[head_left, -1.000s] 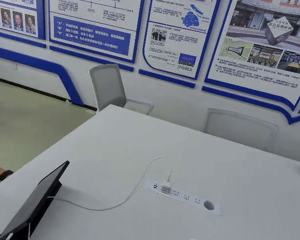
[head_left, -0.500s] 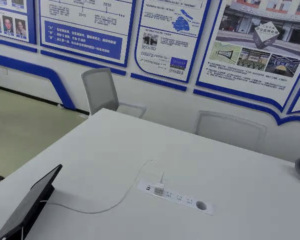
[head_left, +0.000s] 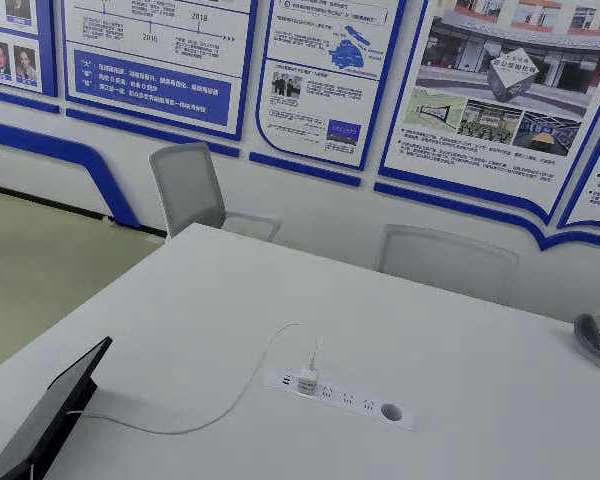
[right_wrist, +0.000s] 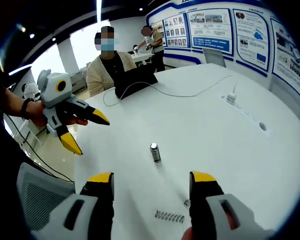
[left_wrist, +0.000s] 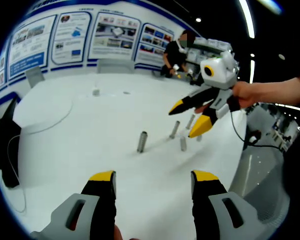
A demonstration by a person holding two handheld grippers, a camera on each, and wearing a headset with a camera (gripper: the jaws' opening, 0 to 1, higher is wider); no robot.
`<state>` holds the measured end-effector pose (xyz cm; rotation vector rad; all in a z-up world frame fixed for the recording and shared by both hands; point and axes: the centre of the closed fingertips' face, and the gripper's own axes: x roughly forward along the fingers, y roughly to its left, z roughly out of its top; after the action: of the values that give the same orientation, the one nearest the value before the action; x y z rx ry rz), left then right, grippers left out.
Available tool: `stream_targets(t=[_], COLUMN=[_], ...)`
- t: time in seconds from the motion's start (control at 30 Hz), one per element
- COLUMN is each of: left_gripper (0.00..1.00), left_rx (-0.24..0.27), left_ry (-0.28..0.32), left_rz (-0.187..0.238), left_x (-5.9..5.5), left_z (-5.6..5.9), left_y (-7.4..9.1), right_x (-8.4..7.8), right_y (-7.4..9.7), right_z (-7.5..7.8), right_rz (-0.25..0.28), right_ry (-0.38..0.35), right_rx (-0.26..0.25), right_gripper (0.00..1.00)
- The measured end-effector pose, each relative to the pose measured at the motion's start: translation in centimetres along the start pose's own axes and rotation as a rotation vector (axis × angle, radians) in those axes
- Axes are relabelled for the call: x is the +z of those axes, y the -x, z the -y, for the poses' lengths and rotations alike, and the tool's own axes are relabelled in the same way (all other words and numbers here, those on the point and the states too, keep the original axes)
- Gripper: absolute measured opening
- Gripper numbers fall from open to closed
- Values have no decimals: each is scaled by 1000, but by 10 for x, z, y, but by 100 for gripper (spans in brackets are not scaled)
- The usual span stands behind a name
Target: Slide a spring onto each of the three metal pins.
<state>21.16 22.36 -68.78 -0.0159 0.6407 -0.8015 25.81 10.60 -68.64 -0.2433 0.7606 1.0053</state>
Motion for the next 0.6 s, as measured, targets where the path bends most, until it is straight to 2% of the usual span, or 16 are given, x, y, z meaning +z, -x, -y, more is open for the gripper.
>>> stream_targets(t=[0.27,0.6], left_gripper=[63,63], left_rx=[-5,-7], left_ry=[-1,-1], left_rz=[-2,-5], left_x=[2,4], left_z=[3,4], left_y=[-5,-10], right_x=[-13,-36], right_y=[10,21], right_z=[-3,-3], right_rz=[21,15], right_ry=[-51,-96], right_rx=[-23,-46], right_gripper=[65,67])
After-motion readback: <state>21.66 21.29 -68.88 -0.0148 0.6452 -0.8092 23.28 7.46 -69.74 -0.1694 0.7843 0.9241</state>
